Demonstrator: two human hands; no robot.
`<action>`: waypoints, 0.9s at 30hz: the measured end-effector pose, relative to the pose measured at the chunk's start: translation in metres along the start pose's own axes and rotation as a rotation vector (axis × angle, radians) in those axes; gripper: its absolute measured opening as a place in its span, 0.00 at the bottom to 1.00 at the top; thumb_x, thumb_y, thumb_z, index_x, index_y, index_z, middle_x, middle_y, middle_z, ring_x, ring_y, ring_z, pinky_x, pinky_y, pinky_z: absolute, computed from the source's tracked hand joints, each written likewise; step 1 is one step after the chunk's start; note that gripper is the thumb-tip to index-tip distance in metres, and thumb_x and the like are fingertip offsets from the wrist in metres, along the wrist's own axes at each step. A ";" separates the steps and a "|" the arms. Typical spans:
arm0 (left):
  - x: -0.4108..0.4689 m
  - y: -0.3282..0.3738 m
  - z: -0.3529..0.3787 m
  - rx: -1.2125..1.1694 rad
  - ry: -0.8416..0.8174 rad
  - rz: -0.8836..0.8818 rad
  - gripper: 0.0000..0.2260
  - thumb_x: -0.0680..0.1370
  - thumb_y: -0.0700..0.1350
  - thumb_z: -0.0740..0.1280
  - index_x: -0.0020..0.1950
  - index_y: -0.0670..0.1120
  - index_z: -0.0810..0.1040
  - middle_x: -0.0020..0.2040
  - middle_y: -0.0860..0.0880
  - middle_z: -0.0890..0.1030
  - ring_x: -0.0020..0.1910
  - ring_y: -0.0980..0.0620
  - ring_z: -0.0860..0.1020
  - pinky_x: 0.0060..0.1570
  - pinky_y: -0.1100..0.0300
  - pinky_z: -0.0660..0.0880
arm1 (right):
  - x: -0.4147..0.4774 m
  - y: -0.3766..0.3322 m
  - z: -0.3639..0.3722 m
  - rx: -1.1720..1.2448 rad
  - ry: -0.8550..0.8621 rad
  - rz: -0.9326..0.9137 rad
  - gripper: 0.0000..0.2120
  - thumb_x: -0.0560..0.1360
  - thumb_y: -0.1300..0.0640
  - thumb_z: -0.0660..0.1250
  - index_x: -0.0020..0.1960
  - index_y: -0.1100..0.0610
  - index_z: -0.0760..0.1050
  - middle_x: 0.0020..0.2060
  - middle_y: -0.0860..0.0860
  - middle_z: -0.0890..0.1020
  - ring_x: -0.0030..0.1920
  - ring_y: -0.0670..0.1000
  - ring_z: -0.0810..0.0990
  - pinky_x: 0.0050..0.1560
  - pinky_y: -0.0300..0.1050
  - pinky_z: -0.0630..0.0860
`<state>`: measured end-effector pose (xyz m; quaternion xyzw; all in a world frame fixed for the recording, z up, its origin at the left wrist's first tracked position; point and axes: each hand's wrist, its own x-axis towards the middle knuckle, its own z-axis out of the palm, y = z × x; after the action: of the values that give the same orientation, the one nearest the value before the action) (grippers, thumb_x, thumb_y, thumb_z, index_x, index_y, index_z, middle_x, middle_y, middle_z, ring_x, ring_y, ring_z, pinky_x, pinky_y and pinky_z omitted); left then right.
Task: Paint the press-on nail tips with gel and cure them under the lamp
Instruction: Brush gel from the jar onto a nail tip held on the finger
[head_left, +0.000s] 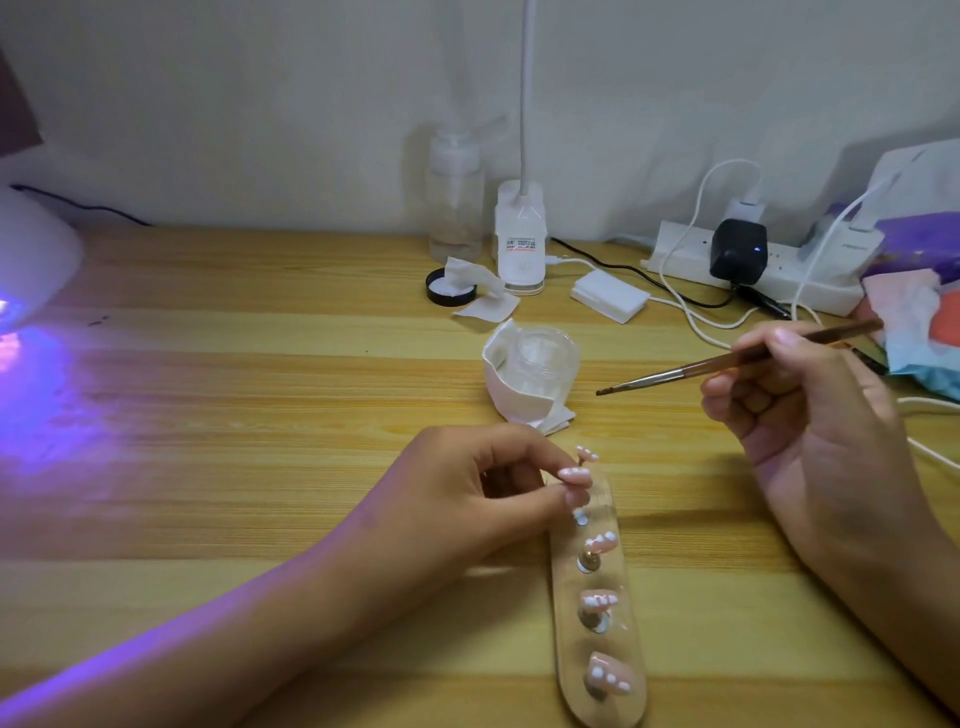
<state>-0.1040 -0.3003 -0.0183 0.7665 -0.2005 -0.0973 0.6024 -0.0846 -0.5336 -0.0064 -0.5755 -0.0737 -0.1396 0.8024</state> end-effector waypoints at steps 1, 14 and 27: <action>0.000 0.000 0.001 0.055 -0.002 0.017 0.03 0.73 0.49 0.75 0.46 0.54 0.84 0.30 0.56 0.76 0.29 0.61 0.69 0.32 0.72 0.65 | 0.000 0.000 0.000 -0.002 -0.002 0.002 0.17 0.80 0.59 0.58 0.39 0.52 0.82 0.31 0.49 0.82 0.34 0.46 0.81 0.38 0.37 0.79; -0.014 0.001 -0.003 0.598 0.045 0.328 0.04 0.74 0.52 0.70 0.44 0.55 0.84 0.31 0.55 0.74 0.31 0.63 0.70 0.31 0.66 0.68 | -0.003 -0.006 0.006 -0.017 0.060 0.040 0.09 0.80 0.61 0.58 0.44 0.59 0.75 0.29 0.50 0.81 0.32 0.47 0.80 0.36 0.37 0.78; -0.010 0.001 0.003 0.792 -0.040 0.570 0.07 0.75 0.53 0.68 0.49 0.56 0.86 0.31 0.56 0.76 0.34 0.58 0.71 0.28 0.70 0.61 | -0.004 -0.003 0.003 -0.094 0.018 0.044 0.07 0.72 0.53 0.64 0.42 0.54 0.79 0.31 0.50 0.80 0.32 0.47 0.79 0.34 0.38 0.77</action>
<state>-0.1144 -0.2991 -0.0188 0.8493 -0.4355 0.1403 0.2632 -0.0890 -0.5314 -0.0037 -0.6127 -0.0474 -0.1305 0.7780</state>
